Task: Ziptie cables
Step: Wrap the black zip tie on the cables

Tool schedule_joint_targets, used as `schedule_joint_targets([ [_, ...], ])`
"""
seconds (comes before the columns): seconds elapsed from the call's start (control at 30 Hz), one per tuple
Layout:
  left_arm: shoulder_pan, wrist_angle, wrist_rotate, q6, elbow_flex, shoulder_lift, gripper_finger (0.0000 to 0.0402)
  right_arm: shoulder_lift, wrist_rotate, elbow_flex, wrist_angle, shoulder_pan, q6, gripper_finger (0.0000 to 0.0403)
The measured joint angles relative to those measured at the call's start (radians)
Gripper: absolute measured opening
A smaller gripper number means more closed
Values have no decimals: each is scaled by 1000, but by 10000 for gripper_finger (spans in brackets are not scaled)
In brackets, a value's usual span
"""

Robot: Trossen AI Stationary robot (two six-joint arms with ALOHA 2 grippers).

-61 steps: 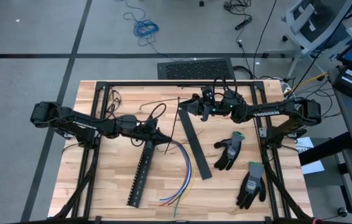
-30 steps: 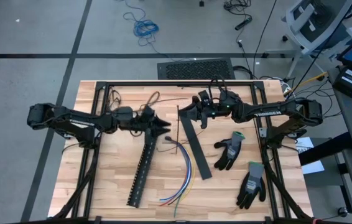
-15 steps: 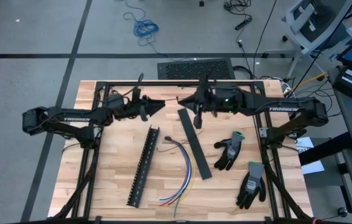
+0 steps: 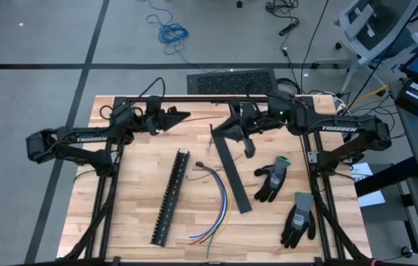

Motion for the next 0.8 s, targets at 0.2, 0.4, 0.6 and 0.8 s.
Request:
schedule_joint_targets([
  [0.2, 0, 14, 79, -27, 0, 3, 196, 13, -151, 0, 104, -23, 95, 0],
  [0.4, -3, 158, 106, -127, 0, 27, 196, 114, -254, 0, 462, -30, 261, 0],
  [0.6, -38, 310, 110, -216, 4, 97, 196, 264, -307, 0, 828, -32, 501, 0],
  [0.8, -123, 427, 133, -337, 60, 190, 196, 373, -308, -1, 1161, -66, 738, 0],
])
